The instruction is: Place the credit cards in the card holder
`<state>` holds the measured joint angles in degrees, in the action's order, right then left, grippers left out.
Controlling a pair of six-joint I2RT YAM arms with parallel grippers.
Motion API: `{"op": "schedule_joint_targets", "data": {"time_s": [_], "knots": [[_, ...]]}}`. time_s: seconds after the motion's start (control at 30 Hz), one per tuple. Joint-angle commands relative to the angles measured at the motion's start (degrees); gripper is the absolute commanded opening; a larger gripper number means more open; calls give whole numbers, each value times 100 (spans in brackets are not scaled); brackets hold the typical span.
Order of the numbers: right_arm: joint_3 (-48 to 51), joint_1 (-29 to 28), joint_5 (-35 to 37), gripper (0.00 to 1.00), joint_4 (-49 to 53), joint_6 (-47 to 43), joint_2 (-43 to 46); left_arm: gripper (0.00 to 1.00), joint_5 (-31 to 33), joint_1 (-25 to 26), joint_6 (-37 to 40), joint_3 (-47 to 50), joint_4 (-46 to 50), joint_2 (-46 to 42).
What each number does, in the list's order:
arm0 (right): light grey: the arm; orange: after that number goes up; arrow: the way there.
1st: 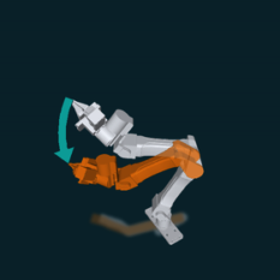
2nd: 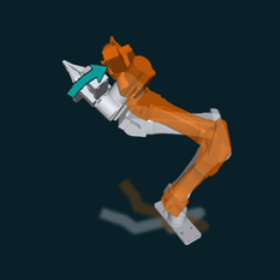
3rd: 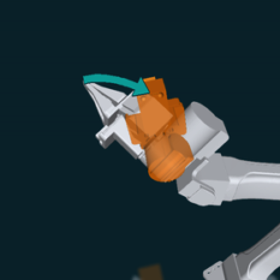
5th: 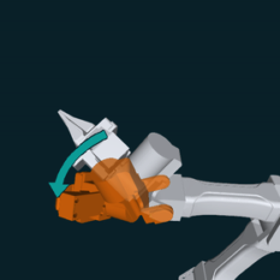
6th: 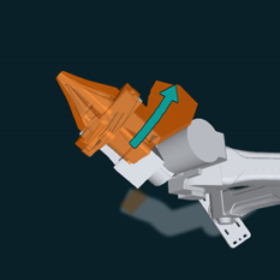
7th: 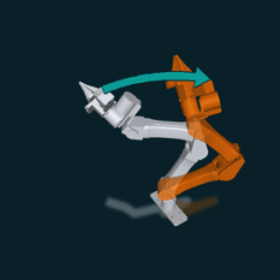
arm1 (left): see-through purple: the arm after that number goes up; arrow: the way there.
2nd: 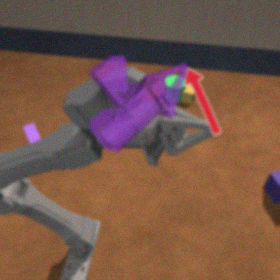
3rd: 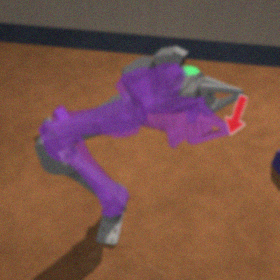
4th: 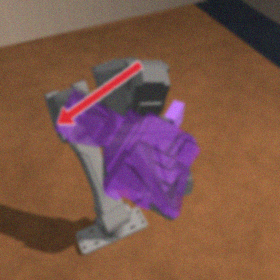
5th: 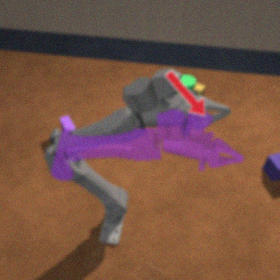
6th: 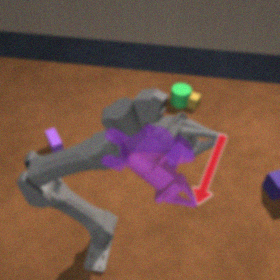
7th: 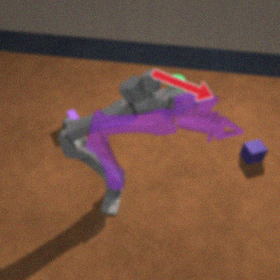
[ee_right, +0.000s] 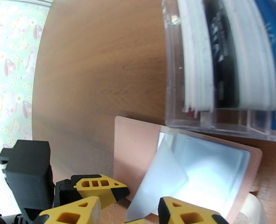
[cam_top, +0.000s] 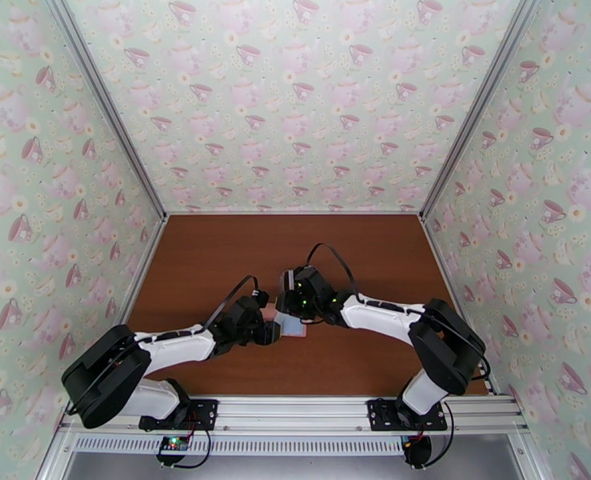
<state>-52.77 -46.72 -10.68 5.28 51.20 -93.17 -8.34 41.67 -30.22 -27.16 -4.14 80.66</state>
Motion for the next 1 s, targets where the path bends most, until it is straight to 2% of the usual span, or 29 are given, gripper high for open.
{"op": "schedule_joint_targets", "data": {"time_s": [0.0, 0.33, 0.7, 0.97], "knots": [[156, 42, 182, 47, 193, -75, 83, 56, 1, 2, -80, 102, 650, 116], [243, 38, -43, 47, -171, 23, -238, 57, -10, 0, -49, -65, 844, -175], [-1, 27, -325, 48, -528, 118, -624, 57, -93, -1, -34, -258, 844, -8], [-98, 25, -286, 48, -409, 73, -527, 61, 328, -1, 149, -710, 1599, -285]]}}
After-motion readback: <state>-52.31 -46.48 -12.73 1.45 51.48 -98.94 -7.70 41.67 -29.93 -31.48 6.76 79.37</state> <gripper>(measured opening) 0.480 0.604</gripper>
